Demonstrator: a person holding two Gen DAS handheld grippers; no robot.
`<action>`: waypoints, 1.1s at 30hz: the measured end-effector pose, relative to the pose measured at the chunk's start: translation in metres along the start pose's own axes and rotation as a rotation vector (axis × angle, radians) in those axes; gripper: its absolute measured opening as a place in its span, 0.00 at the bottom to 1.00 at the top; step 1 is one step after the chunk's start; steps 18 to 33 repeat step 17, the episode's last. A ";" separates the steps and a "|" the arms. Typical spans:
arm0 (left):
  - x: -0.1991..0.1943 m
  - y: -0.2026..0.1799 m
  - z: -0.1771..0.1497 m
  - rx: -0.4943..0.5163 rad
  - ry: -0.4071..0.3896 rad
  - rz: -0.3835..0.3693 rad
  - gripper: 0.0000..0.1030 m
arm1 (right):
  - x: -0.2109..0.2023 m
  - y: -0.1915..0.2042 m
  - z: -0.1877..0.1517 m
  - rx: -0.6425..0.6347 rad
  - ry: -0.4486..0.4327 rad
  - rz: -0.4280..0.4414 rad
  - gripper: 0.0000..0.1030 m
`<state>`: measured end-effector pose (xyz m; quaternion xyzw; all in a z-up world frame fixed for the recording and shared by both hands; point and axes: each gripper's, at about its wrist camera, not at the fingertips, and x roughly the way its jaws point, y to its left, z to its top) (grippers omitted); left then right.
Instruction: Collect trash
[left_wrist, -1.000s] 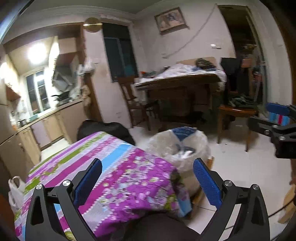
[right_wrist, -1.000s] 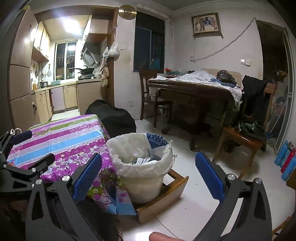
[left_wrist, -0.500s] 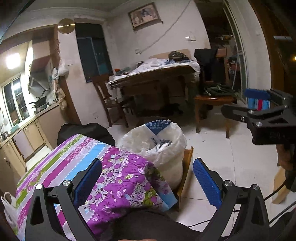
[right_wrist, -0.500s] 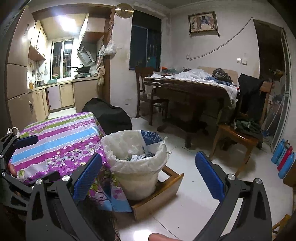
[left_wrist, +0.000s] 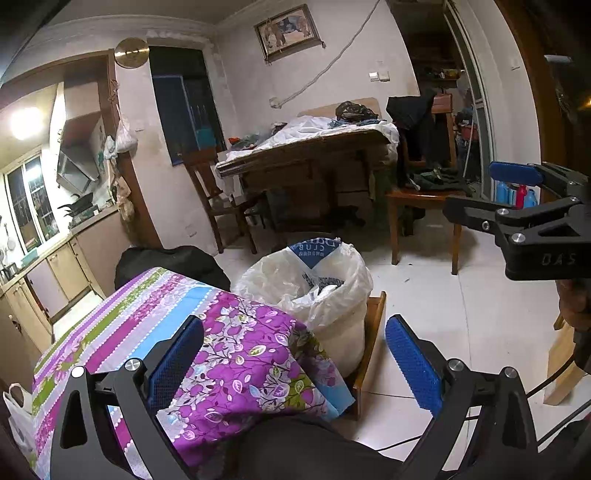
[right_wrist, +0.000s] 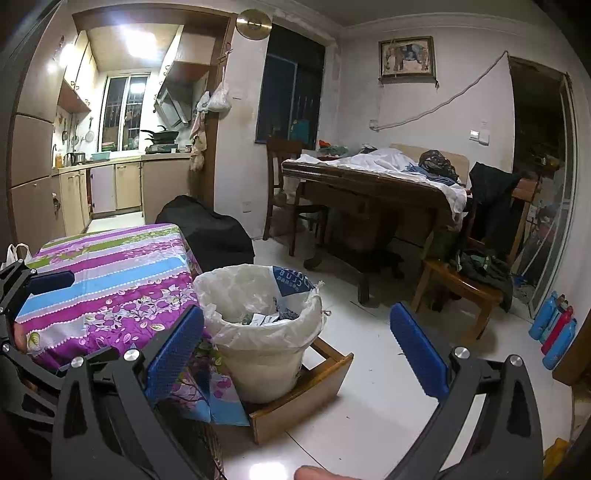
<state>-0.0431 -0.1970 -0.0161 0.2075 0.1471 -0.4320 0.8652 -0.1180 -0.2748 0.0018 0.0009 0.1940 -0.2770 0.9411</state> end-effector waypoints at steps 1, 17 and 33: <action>-0.002 0.000 0.000 -0.004 -0.012 0.018 0.95 | 0.000 0.000 0.000 0.001 0.002 0.002 0.95; -0.003 0.015 -0.003 -0.069 0.011 0.099 0.93 | 0.006 0.007 0.000 -0.009 0.015 0.014 0.95; -0.003 0.015 -0.003 -0.069 0.011 0.099 0.93 | 0.006 0.007 0.000 -0.009 0.015 0.014 0.95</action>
